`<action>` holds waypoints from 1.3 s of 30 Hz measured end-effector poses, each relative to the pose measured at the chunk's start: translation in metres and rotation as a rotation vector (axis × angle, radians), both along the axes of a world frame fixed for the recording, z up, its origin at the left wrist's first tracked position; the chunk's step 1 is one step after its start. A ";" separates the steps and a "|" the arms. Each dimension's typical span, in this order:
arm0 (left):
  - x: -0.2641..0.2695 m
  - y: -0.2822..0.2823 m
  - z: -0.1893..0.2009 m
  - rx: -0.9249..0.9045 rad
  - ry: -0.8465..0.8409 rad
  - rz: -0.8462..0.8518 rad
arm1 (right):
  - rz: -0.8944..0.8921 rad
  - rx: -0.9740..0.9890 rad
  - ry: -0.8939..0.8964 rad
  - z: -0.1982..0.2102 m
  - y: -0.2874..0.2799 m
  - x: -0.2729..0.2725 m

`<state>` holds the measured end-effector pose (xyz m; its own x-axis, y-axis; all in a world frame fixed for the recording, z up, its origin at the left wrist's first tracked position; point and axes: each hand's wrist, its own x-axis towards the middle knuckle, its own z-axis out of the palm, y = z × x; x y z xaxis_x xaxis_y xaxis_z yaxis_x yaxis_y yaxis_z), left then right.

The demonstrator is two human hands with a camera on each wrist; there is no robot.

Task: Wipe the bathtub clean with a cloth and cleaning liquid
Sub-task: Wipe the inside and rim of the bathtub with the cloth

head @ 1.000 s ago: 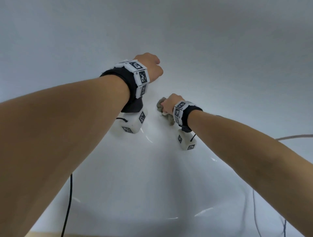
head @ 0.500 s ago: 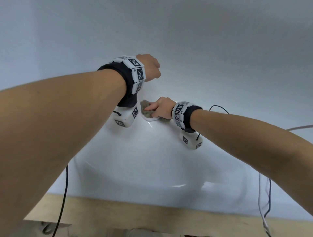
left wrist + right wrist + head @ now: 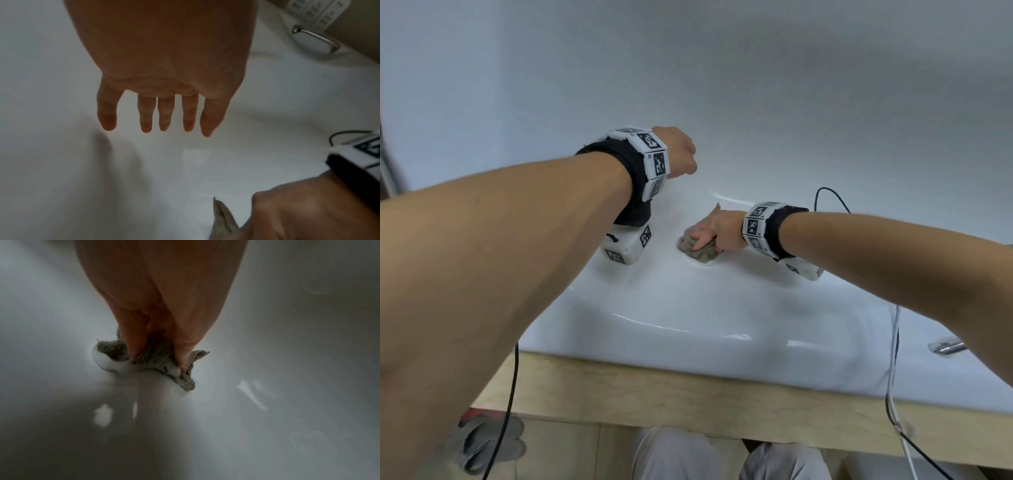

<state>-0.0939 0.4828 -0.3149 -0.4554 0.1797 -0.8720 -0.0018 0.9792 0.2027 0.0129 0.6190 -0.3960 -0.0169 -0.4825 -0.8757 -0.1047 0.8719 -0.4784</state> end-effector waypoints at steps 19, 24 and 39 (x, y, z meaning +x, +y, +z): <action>0.008 -0.035 0.043 -0.255 -0.072 -0.322 | -0.221 0.102 -0.178 0.079 0.021 0.026; -0.007 -0.046 0.043 -0.201 -0.030 -0.249 | -0.222 0.034 -0.173 0.071 -0.015 0.022; -0.030 -0.022 -0.021 -0.189 0.080 -0.371 | -0.641 0.122 0.134 -0.016 -0.044 -0.046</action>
<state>-0.1237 0.4608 -0.3356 -0.4578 0.1844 -0.8697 0.3665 0.9304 0.0044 -0.0328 0.5751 -0.4122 -0.3803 -0.2383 -0.8937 0.4003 0.8286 -0.3913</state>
